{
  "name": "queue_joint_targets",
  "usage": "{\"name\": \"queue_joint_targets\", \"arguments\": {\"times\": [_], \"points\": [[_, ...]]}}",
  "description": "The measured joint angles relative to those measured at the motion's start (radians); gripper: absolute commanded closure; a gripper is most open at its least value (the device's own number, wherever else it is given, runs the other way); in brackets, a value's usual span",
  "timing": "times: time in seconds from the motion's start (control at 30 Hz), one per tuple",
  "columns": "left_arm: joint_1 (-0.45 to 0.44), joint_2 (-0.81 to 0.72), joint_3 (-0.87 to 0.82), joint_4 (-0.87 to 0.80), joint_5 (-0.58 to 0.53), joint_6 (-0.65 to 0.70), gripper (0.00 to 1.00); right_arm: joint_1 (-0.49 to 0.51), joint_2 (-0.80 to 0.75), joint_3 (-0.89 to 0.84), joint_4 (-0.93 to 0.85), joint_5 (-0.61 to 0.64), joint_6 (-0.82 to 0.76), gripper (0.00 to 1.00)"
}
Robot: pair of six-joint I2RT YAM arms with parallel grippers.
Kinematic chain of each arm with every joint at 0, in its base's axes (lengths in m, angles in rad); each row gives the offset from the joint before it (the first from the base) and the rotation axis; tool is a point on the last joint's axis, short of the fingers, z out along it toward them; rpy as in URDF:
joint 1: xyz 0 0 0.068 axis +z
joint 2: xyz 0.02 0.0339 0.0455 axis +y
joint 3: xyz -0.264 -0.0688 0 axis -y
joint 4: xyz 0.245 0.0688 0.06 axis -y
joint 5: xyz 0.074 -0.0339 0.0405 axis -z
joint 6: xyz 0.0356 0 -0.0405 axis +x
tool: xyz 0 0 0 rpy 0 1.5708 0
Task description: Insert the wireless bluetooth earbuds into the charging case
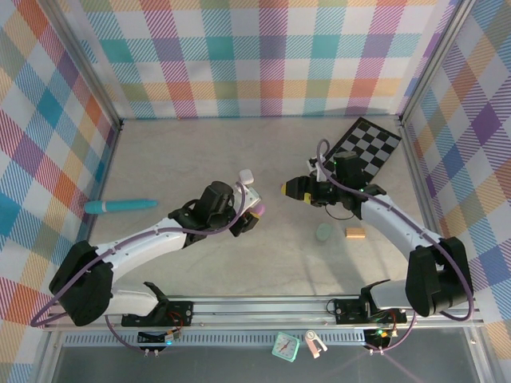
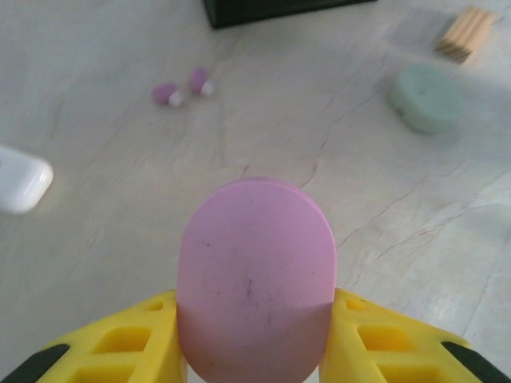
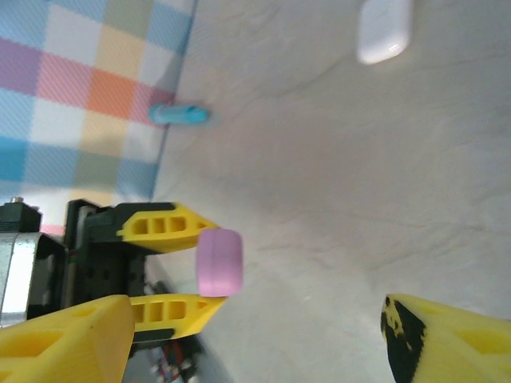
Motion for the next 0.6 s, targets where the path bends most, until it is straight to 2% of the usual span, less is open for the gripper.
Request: {"name": "queue_joint_targets", "arguments": {"times": [0.13,0.33,0.6], "points": [[0.0,-0.008,-0.002,0.07,0.051,0.03,0.66,0.008,0.04,0.022,-0.018,-0.115,0.012,0.24],[-0.013,-0.008,-0.002,0.1,0.087,0.056,0.66,0.054,0.101,0.058,-0.039,-0.192,0.026,0.26],[-0.019,-0.008,-0.002,0.115,0.1,0.067,0.64,0.09,0.164,0.078,-0.037,-0.211,0.086,0.47]]}}
